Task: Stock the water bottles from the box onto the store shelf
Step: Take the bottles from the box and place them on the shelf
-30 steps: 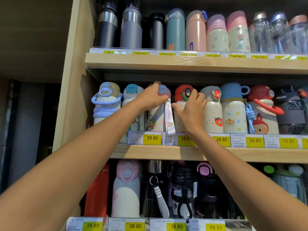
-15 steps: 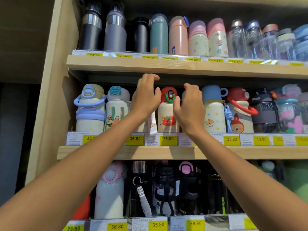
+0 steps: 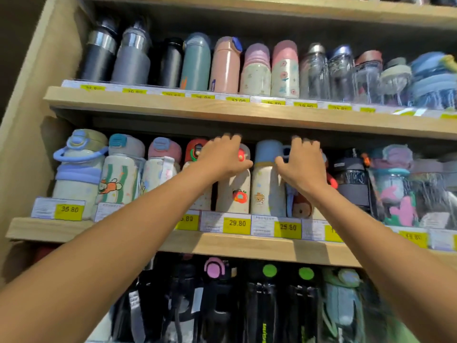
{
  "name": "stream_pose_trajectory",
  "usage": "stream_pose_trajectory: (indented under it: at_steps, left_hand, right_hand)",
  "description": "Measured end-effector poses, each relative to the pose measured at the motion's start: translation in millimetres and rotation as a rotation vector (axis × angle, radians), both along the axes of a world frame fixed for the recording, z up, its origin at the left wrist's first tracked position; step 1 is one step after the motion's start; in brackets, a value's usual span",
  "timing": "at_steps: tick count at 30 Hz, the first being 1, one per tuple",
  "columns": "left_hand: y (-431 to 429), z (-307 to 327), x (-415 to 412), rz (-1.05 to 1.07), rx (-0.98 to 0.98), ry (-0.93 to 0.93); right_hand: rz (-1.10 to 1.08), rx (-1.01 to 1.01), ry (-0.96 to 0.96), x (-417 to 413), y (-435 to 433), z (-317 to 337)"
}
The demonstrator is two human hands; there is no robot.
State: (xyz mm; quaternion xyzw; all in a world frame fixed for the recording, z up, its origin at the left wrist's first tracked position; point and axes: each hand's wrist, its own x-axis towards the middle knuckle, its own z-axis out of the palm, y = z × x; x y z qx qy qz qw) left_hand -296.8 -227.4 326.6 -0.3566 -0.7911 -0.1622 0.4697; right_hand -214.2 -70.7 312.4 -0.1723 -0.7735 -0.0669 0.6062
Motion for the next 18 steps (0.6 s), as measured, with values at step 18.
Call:
stream_pose_trajectory:
  at_steps: [18]
  left_hand:
    - [-11,4,-7,-0.051,-0.065,-0.022]
  right_hand:
    - [0.329,-0.030,0.220,-39,-27,-19]
